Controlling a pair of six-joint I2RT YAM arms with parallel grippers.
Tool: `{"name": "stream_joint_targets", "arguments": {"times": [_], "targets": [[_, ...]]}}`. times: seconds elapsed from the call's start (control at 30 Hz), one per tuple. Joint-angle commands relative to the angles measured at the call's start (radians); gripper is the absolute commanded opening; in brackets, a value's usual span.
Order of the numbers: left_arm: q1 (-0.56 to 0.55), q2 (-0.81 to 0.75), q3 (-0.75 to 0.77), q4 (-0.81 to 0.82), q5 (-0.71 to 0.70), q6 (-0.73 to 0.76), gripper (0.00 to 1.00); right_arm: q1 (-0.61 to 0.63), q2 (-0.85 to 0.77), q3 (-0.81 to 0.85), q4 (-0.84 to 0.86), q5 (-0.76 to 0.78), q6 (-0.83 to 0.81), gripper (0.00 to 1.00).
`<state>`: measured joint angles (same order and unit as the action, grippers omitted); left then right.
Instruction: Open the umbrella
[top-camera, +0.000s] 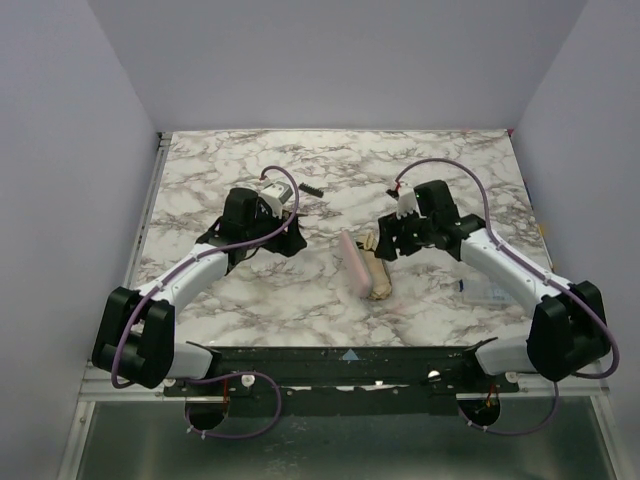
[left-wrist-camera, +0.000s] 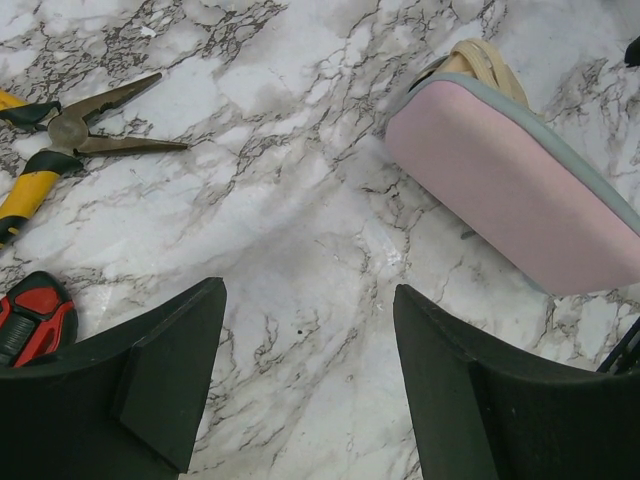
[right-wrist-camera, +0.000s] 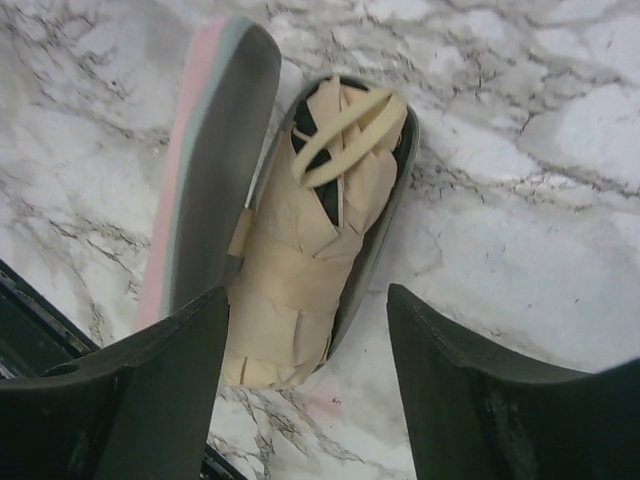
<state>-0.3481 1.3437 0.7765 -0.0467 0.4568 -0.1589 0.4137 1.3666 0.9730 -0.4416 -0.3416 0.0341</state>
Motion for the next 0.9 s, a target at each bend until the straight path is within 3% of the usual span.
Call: {"name": "stream_joint_targets", "arguments": {"times": [0.0, 0.57, 0.73, 0.87], "targets": [[0.003, -0.019, 0.008, 0.008, 0.011, -0.008, 0.69, 0.012, 0.008, -0.046, 0.018, 0.032, 0.028, 0.68], [0.003, -0.110, -0.083, 0.025, -0.012, -0.015, 0.69, 0.145, 0.230, -0.003, 0.087, 0.062, 0.069, 0.71], [0.003, -0.125, -0.101, 0.028, -0.018, -0.013, 0.69, 0.183, 0.290, -0.004, 0.129, 0.176, 0.116, 0.73], [0.003, -0.133, -0.106, 0.030, -0.028, -0.001, 0.69, 0.183, 0.341, 0.012, 0.114, 0.243, 0.118, 0.63]]}}
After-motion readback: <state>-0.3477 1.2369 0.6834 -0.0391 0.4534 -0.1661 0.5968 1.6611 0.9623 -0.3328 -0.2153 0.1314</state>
